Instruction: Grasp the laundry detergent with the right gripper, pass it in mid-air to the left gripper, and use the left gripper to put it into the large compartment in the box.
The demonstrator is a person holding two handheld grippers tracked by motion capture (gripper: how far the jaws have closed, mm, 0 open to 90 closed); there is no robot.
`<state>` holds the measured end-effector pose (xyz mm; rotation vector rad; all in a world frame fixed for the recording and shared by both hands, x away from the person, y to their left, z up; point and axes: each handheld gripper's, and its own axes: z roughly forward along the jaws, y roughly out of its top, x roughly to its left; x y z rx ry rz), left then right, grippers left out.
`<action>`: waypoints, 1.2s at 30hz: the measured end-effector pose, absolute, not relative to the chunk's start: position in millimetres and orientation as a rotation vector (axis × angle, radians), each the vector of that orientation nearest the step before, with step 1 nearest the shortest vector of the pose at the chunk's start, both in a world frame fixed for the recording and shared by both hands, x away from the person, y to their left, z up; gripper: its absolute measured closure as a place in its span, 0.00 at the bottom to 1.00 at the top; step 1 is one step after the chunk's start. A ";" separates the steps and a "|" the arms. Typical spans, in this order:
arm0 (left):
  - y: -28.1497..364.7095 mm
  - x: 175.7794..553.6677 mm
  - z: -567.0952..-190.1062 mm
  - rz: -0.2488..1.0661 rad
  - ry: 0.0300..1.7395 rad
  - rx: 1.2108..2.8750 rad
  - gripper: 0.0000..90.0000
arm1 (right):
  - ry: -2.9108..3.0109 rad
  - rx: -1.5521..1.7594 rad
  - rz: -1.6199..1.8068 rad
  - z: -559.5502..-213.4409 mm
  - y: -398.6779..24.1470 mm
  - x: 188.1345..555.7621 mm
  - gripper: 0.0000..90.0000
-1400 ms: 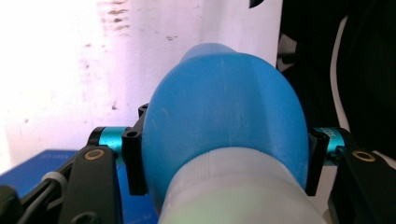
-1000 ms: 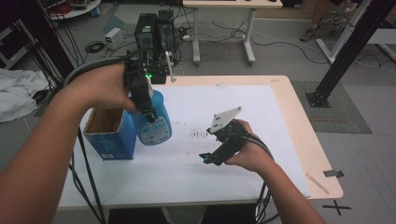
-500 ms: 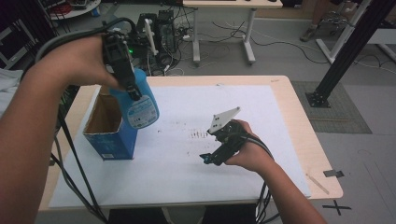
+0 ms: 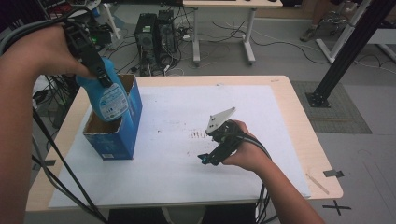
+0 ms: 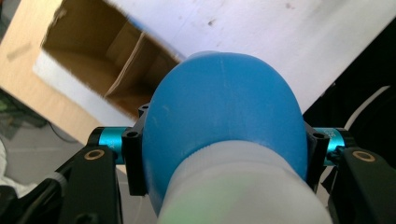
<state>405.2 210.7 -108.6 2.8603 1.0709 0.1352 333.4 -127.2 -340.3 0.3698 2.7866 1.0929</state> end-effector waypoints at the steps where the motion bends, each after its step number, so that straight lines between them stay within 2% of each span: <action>1: 215.3 407.1 -112.1 0.136 1.098 2.855 0.42 | 2.788 0.370 1.092 -340.9 -126.6 333.6 0.14; 20: 240.1 423.1 -155.9 0.102 1.234 2.833 0.42 | 2.798 0.389 1.068 -345.2 -123.2 334.5 0.14; 26: 243.6 428.5 -185.1 0.083 1.266 2.814 0.42 | 2.799 0.384 1.068 -346.4 -122.2 334.4 0.14; 36: 243.5 433.4 -221.7 0.085 1.164 2.876 0.42 | 2.797 0.387 1.070 -346.7 -122.2 334.4 0.14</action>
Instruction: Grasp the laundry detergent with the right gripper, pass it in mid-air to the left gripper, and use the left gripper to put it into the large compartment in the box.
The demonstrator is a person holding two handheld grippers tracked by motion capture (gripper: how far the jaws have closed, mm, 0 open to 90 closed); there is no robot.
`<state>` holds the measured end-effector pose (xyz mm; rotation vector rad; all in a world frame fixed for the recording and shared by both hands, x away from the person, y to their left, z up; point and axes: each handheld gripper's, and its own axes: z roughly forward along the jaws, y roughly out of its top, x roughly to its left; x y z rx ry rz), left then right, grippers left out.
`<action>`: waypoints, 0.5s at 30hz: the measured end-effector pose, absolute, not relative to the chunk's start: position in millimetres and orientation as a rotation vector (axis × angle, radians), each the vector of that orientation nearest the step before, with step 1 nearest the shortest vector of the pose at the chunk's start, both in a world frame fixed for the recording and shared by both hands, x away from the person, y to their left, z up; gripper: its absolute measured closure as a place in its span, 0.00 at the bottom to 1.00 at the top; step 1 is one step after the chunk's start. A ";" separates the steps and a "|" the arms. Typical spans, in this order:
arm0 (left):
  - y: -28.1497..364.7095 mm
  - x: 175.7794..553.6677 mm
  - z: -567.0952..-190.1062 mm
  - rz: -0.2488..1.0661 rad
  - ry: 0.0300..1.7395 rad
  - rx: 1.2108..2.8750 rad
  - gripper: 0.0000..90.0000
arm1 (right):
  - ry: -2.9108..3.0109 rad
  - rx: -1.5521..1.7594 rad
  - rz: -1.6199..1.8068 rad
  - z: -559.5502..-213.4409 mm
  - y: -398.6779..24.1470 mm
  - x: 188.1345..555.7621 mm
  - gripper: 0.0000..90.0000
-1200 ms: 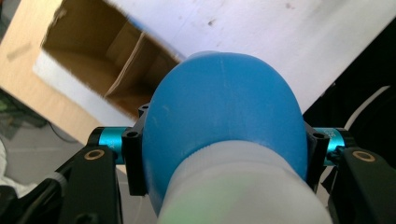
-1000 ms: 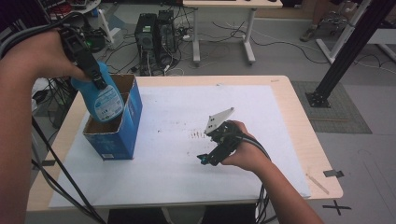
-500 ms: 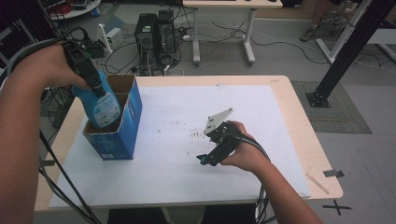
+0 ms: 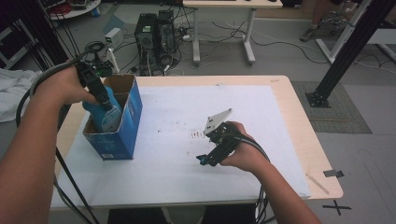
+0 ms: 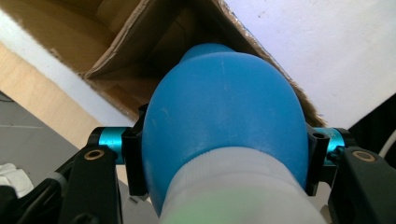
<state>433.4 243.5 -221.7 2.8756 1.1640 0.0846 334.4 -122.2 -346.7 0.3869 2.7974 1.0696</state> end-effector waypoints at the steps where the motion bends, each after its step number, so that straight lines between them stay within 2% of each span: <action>1: 243.7 434.0 -226.8 0.083 1.150 2.885 0.42 | 2.798 0.388 1.068 -346.8 -122.1 334.3 0.14; 15: 247.9 440.3 -269.1 0.031 1.118 2.891 0.42 | 2.807 0.392 1.056 -349.4 -121.2 334.6 0.14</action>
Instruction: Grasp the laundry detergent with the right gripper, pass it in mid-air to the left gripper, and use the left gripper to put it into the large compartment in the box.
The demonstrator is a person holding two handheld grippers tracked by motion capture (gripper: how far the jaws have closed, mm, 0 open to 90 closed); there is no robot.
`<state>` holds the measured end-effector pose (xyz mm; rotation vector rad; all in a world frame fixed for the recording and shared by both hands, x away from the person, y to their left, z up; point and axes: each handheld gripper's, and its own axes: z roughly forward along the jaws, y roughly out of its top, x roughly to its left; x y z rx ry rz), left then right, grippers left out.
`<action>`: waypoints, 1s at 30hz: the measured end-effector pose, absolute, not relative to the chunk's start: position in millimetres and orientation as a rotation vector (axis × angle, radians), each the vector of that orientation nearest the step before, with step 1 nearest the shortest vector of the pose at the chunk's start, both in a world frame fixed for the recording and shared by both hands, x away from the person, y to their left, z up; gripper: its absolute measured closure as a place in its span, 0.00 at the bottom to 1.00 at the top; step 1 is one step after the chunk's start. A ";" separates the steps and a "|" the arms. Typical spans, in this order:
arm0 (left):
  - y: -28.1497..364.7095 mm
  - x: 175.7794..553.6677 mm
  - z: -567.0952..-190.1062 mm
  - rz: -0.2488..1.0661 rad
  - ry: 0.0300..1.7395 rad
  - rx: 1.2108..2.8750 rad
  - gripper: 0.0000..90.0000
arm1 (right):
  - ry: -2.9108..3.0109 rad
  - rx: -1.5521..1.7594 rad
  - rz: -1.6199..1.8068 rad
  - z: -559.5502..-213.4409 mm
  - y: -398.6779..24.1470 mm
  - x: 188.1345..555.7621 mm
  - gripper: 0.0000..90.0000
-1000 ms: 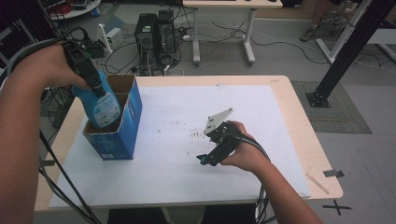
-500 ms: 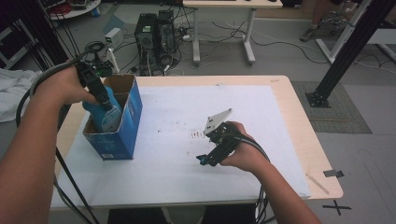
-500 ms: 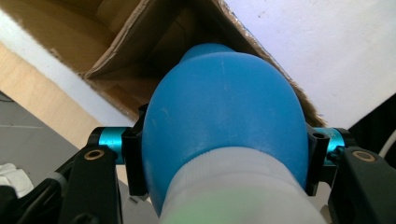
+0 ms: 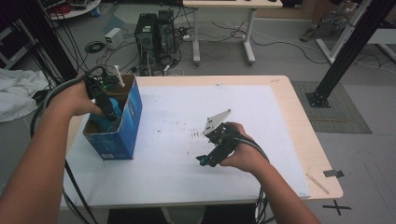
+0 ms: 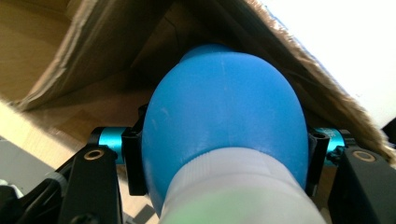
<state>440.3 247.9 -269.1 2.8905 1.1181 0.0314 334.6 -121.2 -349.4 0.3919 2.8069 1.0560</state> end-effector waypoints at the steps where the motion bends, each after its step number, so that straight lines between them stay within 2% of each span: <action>1: 247.9 440.3 -269.1 0.031 1.118 2.891 0.42 | 2.807 0.392 1.056 -349.4 -121.2 334.6 0.14; 18: 249.2 440.4 -290.2 0.017 1.101 2.887 0.42 | 2.820 0.395 1.044 -352.5 -117.7 335.5 0.14; 30: 242.6 441.7 -291.6 -0.003 1.061 2.898 0.41 | 2.821 0.397 1.052 -354.4 -117.4 336.0 0.14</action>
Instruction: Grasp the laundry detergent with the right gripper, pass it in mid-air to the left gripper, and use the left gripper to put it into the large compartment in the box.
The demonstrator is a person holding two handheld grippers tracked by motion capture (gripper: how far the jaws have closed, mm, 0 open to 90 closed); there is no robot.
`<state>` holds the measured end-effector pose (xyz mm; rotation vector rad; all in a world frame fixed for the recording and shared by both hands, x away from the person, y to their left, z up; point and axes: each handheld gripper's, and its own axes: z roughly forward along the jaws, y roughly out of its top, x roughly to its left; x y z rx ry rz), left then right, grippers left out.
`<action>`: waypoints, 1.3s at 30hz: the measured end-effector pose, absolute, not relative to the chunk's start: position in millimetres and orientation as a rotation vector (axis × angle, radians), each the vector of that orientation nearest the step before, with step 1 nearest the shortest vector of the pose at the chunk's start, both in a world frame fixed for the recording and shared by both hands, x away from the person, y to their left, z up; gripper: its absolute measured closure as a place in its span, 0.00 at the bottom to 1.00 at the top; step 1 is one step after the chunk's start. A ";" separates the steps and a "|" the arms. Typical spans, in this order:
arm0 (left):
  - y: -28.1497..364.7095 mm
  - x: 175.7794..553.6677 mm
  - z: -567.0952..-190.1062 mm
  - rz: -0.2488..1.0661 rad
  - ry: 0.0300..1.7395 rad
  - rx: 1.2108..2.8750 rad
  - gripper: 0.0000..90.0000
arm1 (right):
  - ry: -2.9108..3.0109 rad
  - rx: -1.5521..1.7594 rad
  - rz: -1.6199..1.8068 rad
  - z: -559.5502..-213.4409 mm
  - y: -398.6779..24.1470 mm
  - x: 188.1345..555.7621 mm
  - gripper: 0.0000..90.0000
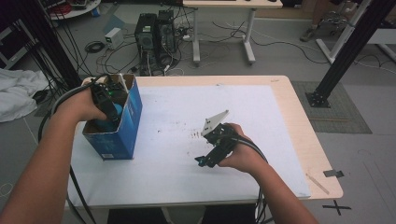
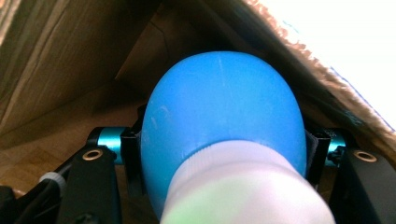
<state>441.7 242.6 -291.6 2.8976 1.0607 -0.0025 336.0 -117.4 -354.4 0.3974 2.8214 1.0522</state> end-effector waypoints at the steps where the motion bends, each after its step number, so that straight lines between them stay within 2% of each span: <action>1: 242.4 441.8 -291.5 -0.006 1.048 2.907 0.41 | 2.821 0.398 1.052 -354.4 -117.6 335.9 0.14; 7: 242.9 441.0 -292.2 -0.008 1.054 2.913 0.36 | 2.818 0.406 1.053 -354.3 -118.5 335.1 0.14; 25: 245.5 437.7 -281.3 0.007 1.058 2.910 0.33 | 2.820 0.398 1.056 -354.9 -117.2 334.9 0.14; 26: 245.5 437.1 -281.0 -0.007 1.047 2.923 0.30 | 2.819 0.399 1.060 -354.8 -117.1 334.7 0.14; 38: 246.4 432.1 -270.9 0.002 1.061 2.926 0.25 | 2.819 0.402 1.063 -354.2 -117.1 333.6 0.14; 39: 245.7 431.2 -270.0 0.002 1.065 2.928 0.23 | 2.819 0.395 1.066 -353.7 -117.0 332.9 0.14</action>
